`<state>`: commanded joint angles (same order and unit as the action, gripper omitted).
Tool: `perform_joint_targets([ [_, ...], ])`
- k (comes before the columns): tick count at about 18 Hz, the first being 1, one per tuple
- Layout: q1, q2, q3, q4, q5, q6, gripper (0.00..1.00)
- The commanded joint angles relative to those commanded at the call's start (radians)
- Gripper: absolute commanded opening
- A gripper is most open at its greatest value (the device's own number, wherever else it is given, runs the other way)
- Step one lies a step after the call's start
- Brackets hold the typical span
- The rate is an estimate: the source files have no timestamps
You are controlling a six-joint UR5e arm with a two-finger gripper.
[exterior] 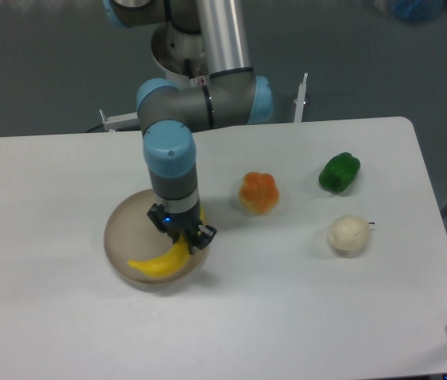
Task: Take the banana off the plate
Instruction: 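Lift the banana off the plate and carry it beside the green pepper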
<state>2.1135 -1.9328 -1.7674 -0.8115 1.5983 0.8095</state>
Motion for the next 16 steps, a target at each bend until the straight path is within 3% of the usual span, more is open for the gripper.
perform_joint_targets([
  [7,0.183,0.031,0.035,-0.005,-0.003,0.273,0.33],
  [10,0.192,0.017,0.110,-0.009,0.000,0.290,0.33],
  [16,0.218,0.000,0.158,-0.034,0.000,0.342,0.33],
])
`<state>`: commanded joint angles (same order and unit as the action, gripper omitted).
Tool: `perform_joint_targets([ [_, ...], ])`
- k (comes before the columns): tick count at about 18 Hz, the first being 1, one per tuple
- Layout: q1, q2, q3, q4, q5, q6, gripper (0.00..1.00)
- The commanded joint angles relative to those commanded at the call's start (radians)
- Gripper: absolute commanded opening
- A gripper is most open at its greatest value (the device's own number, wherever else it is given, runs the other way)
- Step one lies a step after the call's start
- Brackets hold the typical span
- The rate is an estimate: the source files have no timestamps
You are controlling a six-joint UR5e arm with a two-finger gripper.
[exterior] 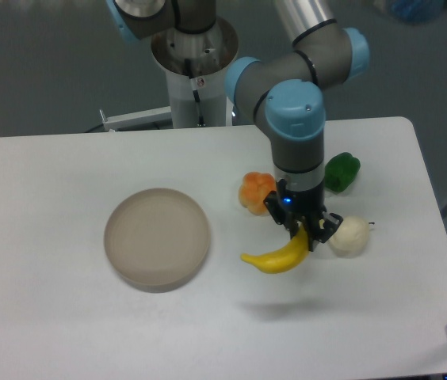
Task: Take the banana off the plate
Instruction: 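Lift the banana off the plate and carry it beside the green pepper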
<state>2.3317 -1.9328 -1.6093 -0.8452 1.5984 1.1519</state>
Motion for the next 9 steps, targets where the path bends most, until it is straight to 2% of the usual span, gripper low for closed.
perform_joint_targets([
  [9,0.012,-0.017,0.041,0.003,0.000,0.002,0.33],
])
